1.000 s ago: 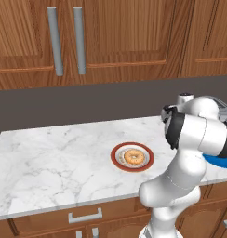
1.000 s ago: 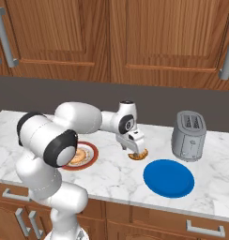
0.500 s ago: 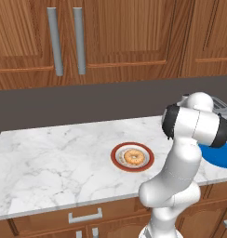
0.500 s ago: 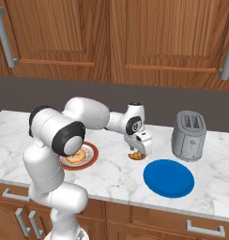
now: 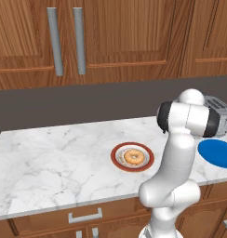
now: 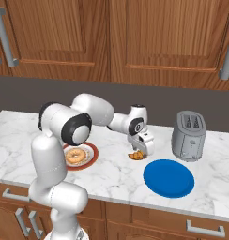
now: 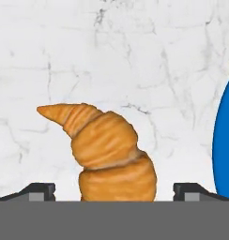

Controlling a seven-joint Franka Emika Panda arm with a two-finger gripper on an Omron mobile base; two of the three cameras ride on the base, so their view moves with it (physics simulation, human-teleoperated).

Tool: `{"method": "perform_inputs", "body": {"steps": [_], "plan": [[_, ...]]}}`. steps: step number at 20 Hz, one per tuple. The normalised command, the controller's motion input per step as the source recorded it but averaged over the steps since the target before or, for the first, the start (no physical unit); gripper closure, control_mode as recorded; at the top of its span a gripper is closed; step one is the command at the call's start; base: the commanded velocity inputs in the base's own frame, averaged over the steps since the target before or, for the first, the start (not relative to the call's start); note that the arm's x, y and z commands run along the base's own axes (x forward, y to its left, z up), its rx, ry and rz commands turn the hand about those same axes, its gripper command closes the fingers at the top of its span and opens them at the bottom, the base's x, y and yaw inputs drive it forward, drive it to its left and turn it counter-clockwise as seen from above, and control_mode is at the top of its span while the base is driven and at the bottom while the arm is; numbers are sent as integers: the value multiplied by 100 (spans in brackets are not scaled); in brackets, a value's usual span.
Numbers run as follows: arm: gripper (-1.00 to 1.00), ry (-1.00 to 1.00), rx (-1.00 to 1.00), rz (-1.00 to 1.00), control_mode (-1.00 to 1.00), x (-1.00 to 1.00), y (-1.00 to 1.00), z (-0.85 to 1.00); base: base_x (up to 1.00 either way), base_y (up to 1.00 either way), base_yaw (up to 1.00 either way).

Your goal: Place the pastries on the plates.

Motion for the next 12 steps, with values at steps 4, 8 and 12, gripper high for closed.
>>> {"method": "perform_inputs", "body": {"steps": [4,8,12], "plan": [[-100,0,0,0,-100,4,-7,-29,0,0,0],[-100,0,0,0,-100,1,-3,-25,0,0,0],[100,0,0,0,-100,1,0,-12,0,0,0]]}}
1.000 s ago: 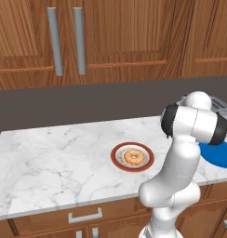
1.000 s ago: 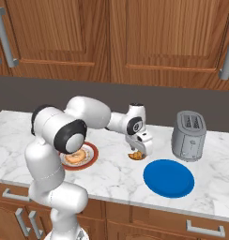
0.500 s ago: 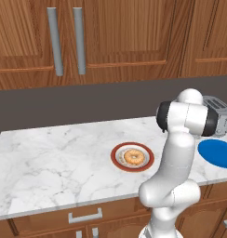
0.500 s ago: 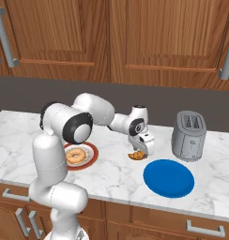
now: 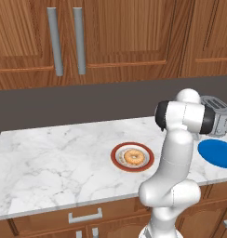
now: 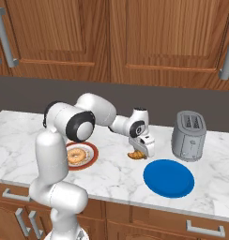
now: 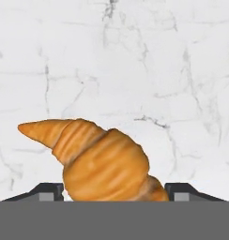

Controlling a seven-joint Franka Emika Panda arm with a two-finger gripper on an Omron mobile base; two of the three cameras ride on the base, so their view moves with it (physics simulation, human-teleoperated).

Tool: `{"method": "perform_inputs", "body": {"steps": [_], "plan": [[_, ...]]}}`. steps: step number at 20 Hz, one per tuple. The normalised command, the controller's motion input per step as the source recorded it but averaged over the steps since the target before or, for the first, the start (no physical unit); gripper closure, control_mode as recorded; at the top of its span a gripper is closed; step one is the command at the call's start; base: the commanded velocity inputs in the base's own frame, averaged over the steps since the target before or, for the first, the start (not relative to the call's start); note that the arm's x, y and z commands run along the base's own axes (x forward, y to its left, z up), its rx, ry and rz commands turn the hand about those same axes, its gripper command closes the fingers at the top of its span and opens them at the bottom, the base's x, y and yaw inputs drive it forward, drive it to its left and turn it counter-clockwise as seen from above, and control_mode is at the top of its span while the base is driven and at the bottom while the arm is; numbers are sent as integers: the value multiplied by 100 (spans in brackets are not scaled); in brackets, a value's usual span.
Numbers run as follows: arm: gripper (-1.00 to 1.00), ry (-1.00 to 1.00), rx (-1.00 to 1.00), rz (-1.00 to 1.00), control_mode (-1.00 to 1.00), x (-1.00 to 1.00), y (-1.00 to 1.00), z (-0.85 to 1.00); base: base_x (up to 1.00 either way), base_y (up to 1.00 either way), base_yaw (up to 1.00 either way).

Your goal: Place the pastries on the plates.

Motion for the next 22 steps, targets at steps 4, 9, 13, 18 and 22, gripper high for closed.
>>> {"method": "perform_inputs", "body": {"steps": [4,9,13,18,22], "plan": [[100,-3,0,0,-100,-4,-4,0,0,0,0],[100,-12,0,0,-100,-22,-13,44,0,0,0],[100,-7,0,0,-100,-41,-1,68,0,0,0],[100,0,-1,-2,-100,-66,-5,12,0,0,0],[100,3,-4,-3,-100,-47,-29,0,0,0,0]]}}
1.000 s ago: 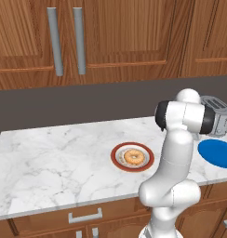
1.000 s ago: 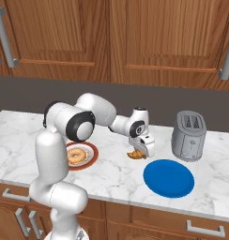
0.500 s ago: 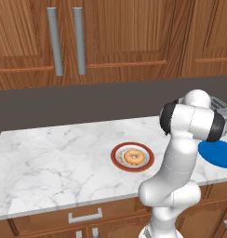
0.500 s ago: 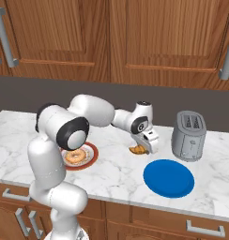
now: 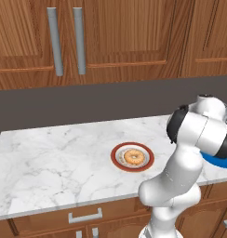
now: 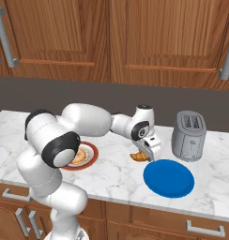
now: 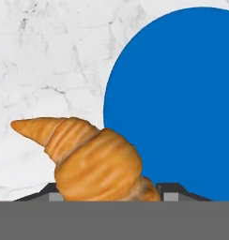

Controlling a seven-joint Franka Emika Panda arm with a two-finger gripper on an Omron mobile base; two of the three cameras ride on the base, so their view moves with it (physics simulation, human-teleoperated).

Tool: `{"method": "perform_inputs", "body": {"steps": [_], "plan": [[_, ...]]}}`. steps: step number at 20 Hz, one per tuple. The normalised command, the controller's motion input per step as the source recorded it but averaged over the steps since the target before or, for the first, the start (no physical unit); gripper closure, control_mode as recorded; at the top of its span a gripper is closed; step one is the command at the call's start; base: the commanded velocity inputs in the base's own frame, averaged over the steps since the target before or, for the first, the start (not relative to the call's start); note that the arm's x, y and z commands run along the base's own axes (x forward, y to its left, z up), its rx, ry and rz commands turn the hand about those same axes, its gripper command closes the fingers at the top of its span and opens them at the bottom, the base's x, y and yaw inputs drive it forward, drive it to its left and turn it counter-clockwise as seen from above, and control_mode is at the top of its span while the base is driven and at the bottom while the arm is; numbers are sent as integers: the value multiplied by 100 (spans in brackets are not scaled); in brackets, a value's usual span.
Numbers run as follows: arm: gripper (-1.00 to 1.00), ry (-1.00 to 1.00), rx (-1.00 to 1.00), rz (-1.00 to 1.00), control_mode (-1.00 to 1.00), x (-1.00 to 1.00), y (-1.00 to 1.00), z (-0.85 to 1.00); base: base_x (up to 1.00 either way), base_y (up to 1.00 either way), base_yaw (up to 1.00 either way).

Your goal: Place the pastries on the plates.

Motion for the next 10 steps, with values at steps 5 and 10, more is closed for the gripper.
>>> {"method": "perform_inputs", "body": {"steps": [5,10], "plan": [[100,7,-3,-4,-100,-21,-67,0,0,0,0],[100,1,-2,0,-100,-5,-51,0,0,0,0]]}}
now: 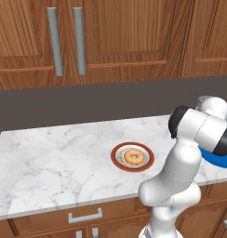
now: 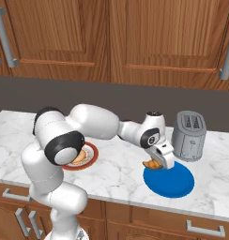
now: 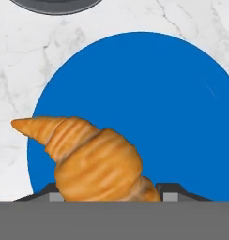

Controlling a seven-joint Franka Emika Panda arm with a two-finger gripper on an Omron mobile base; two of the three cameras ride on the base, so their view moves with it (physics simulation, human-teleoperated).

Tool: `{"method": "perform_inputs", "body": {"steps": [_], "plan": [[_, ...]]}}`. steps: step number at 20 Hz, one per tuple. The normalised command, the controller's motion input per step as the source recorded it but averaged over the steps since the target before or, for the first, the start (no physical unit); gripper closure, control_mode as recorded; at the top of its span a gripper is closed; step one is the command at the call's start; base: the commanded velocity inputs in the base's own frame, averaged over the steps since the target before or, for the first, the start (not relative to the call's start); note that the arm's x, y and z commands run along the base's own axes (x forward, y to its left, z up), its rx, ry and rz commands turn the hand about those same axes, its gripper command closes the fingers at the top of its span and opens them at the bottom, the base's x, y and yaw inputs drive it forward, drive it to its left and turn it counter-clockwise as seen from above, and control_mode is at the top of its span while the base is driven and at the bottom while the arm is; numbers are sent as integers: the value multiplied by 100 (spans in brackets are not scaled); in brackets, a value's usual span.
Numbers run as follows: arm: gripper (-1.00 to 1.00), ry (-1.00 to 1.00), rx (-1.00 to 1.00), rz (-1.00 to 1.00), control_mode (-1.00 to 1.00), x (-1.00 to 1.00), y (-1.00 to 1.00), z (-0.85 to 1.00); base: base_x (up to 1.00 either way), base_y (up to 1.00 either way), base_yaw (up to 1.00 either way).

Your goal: Place the pastries on the plates.

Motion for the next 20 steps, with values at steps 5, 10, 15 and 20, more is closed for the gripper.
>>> {"method": "perform_inputs", "body": {"steps": [5,10,15,20], "plan": [[100,0,0,0,-100,-24,-38,-1,0,0,0],[100,0,0,0,-100,-26,-30,-10,0,0,0],[100,0,0,0,-100,-11,-2,-32,0,0,0],[100,0,0,0,-100,0,-1,-4,0,0,0]]}}
